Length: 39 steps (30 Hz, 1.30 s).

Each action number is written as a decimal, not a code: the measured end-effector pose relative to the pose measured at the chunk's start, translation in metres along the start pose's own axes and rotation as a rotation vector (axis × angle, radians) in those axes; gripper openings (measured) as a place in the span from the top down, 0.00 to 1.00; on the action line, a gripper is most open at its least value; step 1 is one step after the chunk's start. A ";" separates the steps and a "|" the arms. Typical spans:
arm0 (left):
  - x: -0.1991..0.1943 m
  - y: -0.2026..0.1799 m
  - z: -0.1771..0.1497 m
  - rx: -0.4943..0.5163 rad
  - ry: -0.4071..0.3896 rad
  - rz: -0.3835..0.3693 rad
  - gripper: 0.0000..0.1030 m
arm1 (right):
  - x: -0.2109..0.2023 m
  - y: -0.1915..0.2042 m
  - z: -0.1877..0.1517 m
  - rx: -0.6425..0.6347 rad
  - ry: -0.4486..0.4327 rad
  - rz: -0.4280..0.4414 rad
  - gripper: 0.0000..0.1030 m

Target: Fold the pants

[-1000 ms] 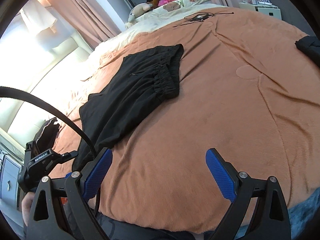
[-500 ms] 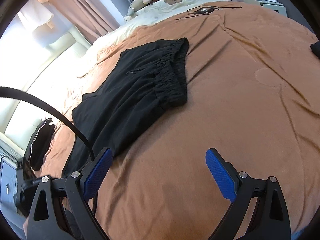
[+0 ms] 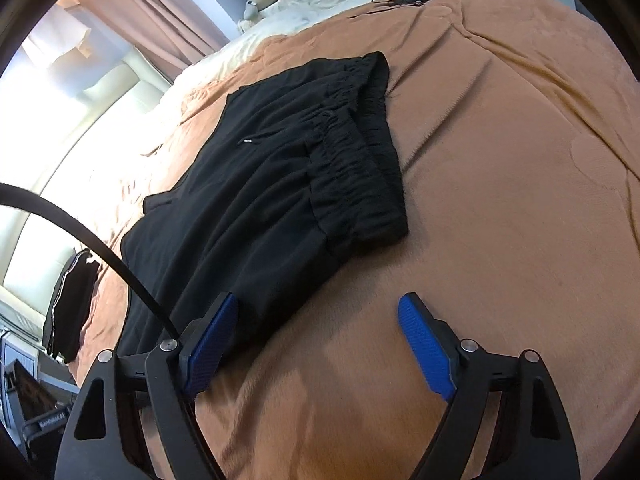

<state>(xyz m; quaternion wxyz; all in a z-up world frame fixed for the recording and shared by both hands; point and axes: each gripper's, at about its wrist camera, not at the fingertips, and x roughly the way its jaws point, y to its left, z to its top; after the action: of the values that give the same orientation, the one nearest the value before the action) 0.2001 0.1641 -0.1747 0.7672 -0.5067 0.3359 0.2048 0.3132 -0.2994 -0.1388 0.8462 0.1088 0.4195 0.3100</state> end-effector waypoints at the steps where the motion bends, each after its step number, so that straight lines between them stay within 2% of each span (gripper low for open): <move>1: 0.000 0.000 0.000 -0.002 -0.001 0.001 0.94 | 0.003 0.001 0.003 0.004 -0.003 0.002 0.20; 8: 0.001 0.000 -0.002 -0.006 -0.010 0.015 0.94 | 0.016 -0.002 0.016 0.030 -0.033 0.010 0.20; 13: -0.003 0.000 -0.002 -0.006 -0.018 0.007 0.95 | 0.021 -0.009 0.022 0.074 -0.051 0.011 0.29; 16: -0.007 -0.001 -0.002 -0.006 -0.023 -0.002 0.95 | 0.023 -0.010 0.025 0.088 -0.049 0.003 0.45; 17: -0.010 -0.001 -0.002 -0.005 -0.027 -0.008 0.96 | 0.023 -0.010 0.026 0.091 -0.044 -0.004 0.60; 18: -0.013 -0.002 -0.002 -0.002 -0.034 -0.015 0.96 | 0.023 -0.011 0.026 0.098 -0.036 -0.010 0.70; 21: -0.025 -0.006 -0.002 0.016 -0.061 -0.031 0.96 | 0.019 -0.017 0.024 0.142 -0.014 0.034 0.78; 27: -0.055 -0.019 -0.001 0.059 -0.122 -0.059 0.96 | 0.000 -0.011 0.015 0.115 -0.031 0.045 0.84; 39: -0.109 -0.019 0.006 0.089 -0.216 -0.099 0.96 | -0.042 -0.005 -0.009 0.092 -0.034 0.088 0.85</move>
<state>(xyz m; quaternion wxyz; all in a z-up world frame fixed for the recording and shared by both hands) 0.1395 0.1644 -0.0821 0.8297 -0.4632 0.2345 0.2050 0.2887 -0.3300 -0.1197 0.8330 0.1711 0.4136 0.3252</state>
